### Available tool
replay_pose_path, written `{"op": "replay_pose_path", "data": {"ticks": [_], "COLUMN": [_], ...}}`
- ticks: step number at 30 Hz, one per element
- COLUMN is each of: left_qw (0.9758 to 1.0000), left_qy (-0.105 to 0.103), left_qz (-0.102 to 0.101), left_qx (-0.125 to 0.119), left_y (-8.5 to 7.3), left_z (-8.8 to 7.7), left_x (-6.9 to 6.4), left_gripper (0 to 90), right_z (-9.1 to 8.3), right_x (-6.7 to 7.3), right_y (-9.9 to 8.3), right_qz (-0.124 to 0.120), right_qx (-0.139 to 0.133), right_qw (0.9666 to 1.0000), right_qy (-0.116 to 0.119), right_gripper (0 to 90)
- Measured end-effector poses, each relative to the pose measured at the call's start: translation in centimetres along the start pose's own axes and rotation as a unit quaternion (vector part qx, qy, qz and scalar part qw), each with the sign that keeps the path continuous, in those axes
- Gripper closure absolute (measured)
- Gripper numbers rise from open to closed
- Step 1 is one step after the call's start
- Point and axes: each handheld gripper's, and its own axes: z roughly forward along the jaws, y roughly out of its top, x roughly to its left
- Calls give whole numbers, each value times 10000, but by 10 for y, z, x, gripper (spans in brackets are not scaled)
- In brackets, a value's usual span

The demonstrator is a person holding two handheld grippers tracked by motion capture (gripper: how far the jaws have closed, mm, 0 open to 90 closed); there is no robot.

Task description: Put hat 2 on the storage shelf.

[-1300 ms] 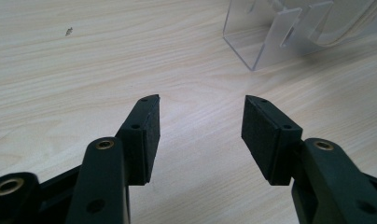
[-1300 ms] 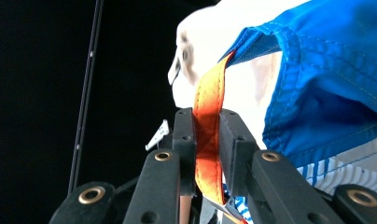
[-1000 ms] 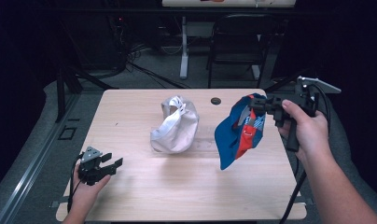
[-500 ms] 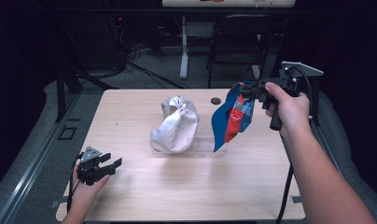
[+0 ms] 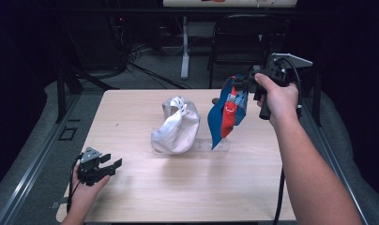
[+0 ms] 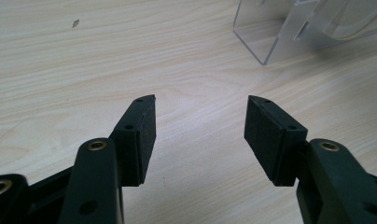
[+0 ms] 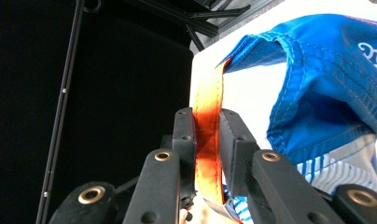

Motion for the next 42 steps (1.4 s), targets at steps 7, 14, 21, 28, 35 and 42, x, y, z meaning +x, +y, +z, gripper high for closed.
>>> {"op": "replay_pose_path", "data": {"ticks": [7, 14, 21, 28, 35, 42], "left_qw": [10000, 10000, 10000, 10000, 10000, 10000], "left_qy": [-2, -2, 1, 27, 33, 57], "left_qz": [11, 14, 13, 5, -5, -18], "left_qx": [-3, 18, 17, -13, 7, -9], "left_y": [0, 0, 0, 0, -1, -2], "left_z": [1, 1, 1, 1, 0, 1], "left_x": [0, 0, -1, 0, 0, 1], "left_gripper": [443, 443, 444, 444, 444, 445], "right_z": [2, -1, 1, 16, 28, 35], "right_x": [1, -7, -15, -13, -23, -41], "right_y": [3, 7, 6, 0, -5, -10], "right_qz": [-11, 71, 138, 42, 59, 141], "right_qx": [-12, -45, 10, 165, 292, 353], "right_qw": [10000, 9998, 9996, 9995, 9988, 9982], "right_qy": [-86, -183, -264, -253, -388, -469], "right_gripper": [781, 781, 780, 780, 779, 778]}}
